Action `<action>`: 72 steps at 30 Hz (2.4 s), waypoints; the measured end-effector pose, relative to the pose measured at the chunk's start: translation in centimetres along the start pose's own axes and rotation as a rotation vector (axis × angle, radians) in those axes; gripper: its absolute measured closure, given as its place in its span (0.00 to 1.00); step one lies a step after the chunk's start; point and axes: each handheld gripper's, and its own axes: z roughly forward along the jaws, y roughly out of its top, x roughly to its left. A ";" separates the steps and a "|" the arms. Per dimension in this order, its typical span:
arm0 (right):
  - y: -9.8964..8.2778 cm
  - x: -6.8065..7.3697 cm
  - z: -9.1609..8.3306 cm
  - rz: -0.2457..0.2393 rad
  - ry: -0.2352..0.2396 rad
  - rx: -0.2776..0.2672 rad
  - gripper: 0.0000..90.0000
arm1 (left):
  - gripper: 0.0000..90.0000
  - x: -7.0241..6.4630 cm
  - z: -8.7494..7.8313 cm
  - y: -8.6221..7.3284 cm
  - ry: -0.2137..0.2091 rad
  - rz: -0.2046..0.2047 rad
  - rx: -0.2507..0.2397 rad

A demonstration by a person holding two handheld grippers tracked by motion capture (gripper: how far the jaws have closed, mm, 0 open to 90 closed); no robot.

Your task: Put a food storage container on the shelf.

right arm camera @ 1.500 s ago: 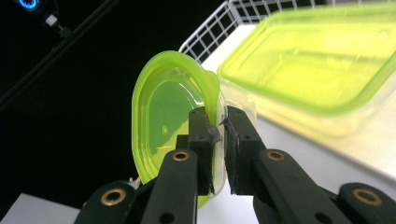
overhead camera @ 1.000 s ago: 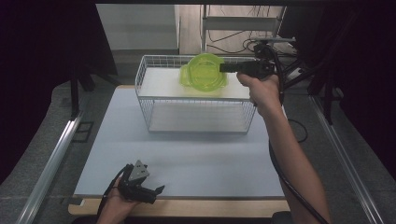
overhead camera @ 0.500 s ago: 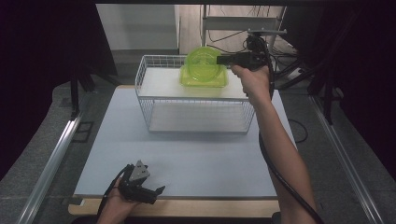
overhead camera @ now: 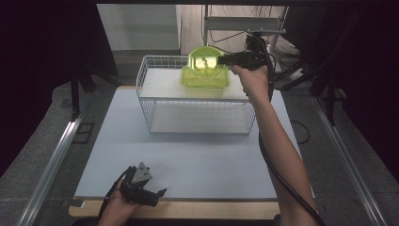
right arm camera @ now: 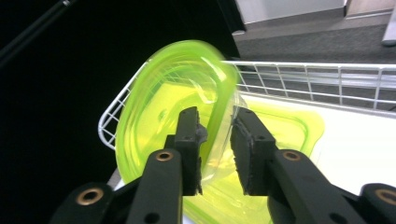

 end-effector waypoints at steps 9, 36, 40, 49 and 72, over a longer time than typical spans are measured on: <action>0.3 0.3 0.6 -0.020 -0.037 0.008 0.72 | 0.04 0.0 0.1 0.0 0.001 0.002 0.009; -0.2 0.6 -0.7 -0.103 -0.026 -0.032 0.40 | 0.04 0.0 0.1 -0.1 0.007 -0.005 0.017; -1.1 0.7 -1.0 -0.140 -0.034 -0.024 0.32 | 0.03 0.1 0.1 -0.1 0.007 -0.007 0.017; -3.6 0.3 -2.7 -0.181 -0.015 -0.037 0.25 | 0.02 0.1 0.1 0.0 -0.002 -0.014 0.007; -12.0 1.1 -4.7 -0.320 0.003 -0.005 0.17 | 0.02 0.0 0.2 0.0 -0.001 -0.013 0.005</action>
